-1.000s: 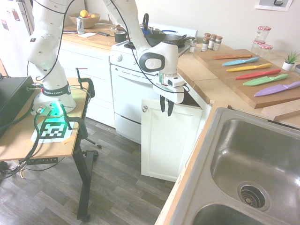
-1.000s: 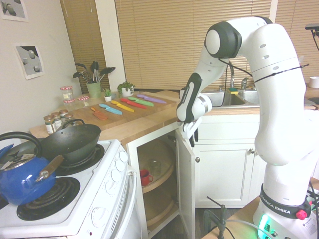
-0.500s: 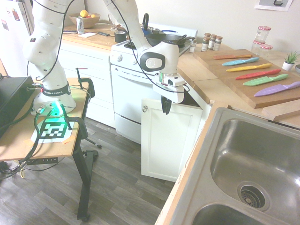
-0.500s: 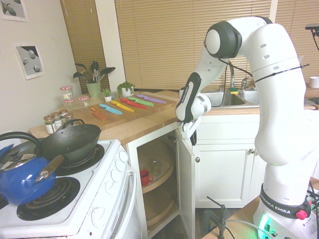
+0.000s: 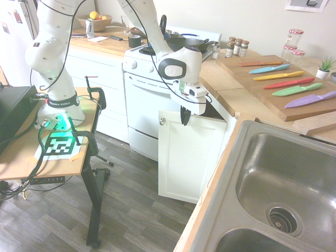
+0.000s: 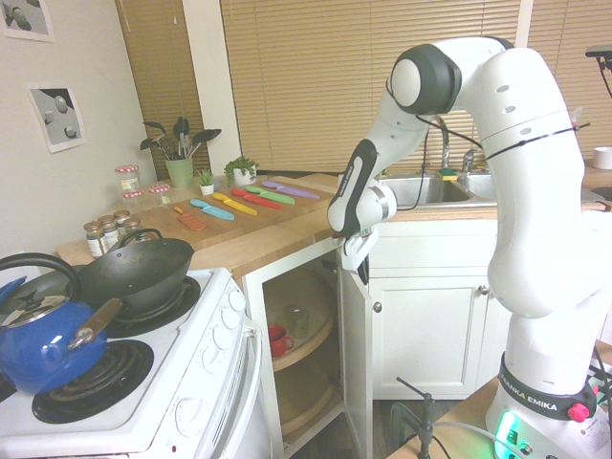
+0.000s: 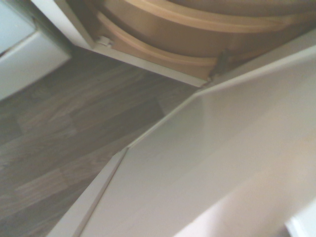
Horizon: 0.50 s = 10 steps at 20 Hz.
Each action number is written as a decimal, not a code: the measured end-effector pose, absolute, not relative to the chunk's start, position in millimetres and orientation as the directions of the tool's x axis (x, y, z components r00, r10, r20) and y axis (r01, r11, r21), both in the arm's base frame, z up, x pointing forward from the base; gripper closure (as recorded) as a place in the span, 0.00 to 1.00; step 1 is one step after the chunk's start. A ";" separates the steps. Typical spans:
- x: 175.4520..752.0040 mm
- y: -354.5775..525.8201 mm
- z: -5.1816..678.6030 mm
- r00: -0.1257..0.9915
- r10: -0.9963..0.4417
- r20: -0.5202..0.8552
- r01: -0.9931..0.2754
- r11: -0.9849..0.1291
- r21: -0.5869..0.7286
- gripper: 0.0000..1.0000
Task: Close the cabinet
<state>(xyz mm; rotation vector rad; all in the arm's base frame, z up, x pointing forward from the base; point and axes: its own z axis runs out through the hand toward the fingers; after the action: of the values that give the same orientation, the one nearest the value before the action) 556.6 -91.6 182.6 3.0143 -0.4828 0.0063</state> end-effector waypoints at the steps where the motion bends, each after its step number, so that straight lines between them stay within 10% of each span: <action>1: 558.5 -89.3 177.6 0.950 -0.312 0.012 -0.312 -0.947 0.084 1.00; 10: 581.2 -40.7 192.2 0.959 -0.283 0.013 -0.283 -0.957 0.068 1.00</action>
<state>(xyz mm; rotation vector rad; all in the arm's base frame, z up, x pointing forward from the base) 581.2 -40.7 192.2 3.0403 -0.4396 0.0047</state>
